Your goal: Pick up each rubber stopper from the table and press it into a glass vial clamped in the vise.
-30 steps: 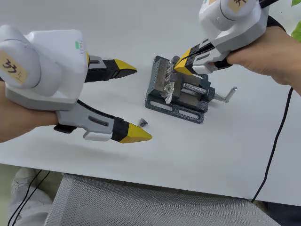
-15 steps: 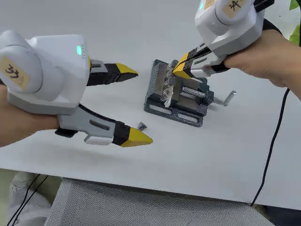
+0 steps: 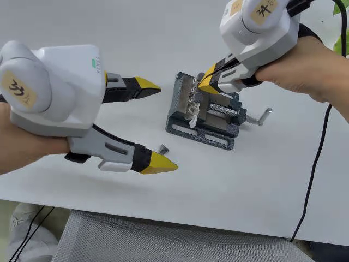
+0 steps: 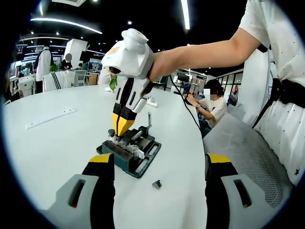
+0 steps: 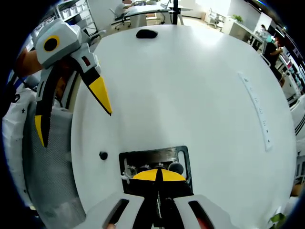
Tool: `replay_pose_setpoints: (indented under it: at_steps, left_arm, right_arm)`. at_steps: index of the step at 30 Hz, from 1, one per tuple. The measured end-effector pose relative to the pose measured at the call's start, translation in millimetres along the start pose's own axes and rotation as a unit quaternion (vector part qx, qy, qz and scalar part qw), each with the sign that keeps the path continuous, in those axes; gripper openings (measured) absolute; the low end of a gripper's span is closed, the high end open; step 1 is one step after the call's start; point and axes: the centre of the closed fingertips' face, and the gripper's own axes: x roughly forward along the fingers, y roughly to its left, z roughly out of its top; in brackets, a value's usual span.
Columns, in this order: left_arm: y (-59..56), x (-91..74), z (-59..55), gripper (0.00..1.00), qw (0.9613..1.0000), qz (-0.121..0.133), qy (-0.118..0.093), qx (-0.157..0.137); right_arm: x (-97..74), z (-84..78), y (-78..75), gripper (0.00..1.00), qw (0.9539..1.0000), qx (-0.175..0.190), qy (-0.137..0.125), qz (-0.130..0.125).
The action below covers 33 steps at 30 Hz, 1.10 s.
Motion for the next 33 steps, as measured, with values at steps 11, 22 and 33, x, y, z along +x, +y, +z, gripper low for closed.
replay_pose_setpoints:
  at_steps: [11,22,33]
  left_arm:
    - [-2.9,2.9,2.7,0.76,1.0,-0.004,0.001,0.003]
    - [-4.0,2.5,4.9,0.76,0.9999,-0.005,0.003,0.01]
    - [-2.5,-5.0,3.8,0.77,0.9998,0.006,0.011,0.012]
  right_arm:
    - [-0.4,-0.4,1.8,0.0,0.9999,-0.009,0.012,-0.002]
    - [0.4,1.9,3.3,0.0,0.9997,-0.017,0.016,-0.007]
    - [0.5,0.4,-2.4,0.0,0.9998,0.004,-0.019,-0.011]
